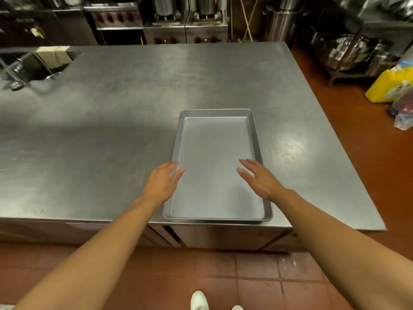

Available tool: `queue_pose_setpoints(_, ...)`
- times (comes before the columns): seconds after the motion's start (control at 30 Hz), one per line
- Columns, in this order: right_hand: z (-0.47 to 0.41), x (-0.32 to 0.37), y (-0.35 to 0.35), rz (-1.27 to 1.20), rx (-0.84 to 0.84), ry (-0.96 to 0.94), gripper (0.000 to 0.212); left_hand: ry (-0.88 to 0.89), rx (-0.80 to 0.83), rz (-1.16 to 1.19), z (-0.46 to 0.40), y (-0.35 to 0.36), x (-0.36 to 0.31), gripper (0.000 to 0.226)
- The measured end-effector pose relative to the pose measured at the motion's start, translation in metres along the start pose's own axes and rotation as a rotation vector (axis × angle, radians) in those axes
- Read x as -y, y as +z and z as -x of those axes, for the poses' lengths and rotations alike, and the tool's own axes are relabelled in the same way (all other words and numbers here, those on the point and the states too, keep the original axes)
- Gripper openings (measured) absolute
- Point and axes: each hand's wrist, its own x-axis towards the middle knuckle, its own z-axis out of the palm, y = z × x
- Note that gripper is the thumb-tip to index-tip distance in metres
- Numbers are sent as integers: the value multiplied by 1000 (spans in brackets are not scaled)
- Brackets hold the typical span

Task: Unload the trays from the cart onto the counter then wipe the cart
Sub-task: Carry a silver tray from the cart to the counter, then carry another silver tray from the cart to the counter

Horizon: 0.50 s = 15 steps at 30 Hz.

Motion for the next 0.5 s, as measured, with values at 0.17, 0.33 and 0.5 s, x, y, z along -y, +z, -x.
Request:
queue_pose_setpoints(0.17, -11, 51, -16, -84, -26, -111, 68, 2, -66, 23, -8, -39, -7, 53)
queue_pose_setpoints(0.33, -10, 110, -27, -163, 11, -262, 70, -54, -217, 54, 16, -87, 3, 57)
queue_pose_setpoints(0.5, 11, 197, -17, -265, 155, -493, 72, -226, -575, 365, 103, -150, 8, 53)
